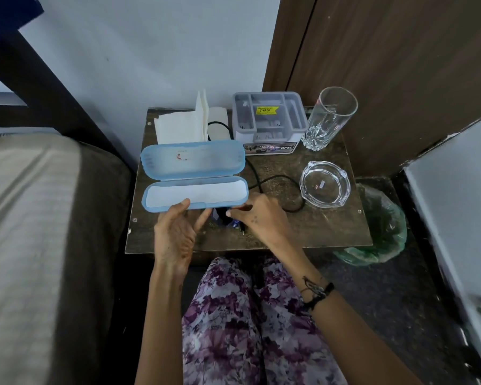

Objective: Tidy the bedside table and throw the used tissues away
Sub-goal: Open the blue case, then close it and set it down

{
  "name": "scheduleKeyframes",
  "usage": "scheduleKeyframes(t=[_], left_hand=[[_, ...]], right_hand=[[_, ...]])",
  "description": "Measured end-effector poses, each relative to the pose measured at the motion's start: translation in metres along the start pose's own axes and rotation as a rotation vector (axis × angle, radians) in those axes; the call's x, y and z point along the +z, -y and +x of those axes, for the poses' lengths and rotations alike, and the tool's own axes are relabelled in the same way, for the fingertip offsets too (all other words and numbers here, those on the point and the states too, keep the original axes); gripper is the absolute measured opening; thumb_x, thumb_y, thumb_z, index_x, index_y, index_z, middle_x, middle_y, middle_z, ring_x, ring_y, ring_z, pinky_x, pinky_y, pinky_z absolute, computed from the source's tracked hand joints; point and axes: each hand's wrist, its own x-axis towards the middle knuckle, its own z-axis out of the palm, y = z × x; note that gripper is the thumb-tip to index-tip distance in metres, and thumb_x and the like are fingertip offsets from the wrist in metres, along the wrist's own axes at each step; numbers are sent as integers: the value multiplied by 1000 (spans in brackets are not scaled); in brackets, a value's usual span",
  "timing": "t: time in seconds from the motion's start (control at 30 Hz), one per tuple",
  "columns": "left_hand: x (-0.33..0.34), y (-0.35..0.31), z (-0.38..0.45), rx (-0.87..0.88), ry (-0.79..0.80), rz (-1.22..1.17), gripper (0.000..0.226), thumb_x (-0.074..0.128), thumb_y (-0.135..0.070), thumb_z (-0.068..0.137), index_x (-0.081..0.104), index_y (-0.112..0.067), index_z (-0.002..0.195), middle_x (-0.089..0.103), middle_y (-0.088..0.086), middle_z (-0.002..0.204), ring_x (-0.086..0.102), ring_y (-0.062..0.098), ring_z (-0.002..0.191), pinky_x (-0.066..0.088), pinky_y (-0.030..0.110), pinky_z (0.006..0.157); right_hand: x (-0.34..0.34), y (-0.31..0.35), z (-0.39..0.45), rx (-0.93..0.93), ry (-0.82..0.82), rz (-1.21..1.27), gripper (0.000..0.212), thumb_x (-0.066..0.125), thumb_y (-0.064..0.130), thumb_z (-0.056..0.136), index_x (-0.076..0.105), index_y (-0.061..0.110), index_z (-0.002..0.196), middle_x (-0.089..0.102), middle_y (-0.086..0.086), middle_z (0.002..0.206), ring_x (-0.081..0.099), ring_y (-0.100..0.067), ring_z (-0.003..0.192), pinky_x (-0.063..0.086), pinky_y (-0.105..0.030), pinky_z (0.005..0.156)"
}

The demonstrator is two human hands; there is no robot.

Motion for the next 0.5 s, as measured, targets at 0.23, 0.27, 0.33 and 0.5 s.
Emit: scheduleKeyframes(t=[0.23,0.27,0.33,0.5], left_hand=[[0,-4,-1,8,44,3,45,69,-17,68,59,-29,111,67,-7,113,64,12,107,57,30,79],[0,-4,-2,3,56,6,57,79,-22,59,59,-29,112,67,-7,113,64,12,106,57,31,81],[-2,-2,-2,-9,58,18,78,86,-32,44,56,-29,117,67,-7,114,64,12,107,57,31,80],[-4,4,-5,-29,29,-1,59,73,-21,64,54,-29,119,66,-8,115,63,12,108,57,28,75]], right_hand=[[-15,-8,0,59,-15,194,7,72,30,78,74,24,81,75,-7,85,67,-34,88,53,-45,84],[-21,-10,-1,62,-30,198,9,72,30,79,74,23,84,75,-5,86,68,-32,88,53,-45,84],[-36,-15,-4,58,-62,202,16,71,29,80,75,19,91,74,3,88,68,-26,84,53,-44,83],[-72,-35,-5,31,-195,262,11,71,23,81,74,19,90,68,10,86,69,-13,79,58,-37,78]])
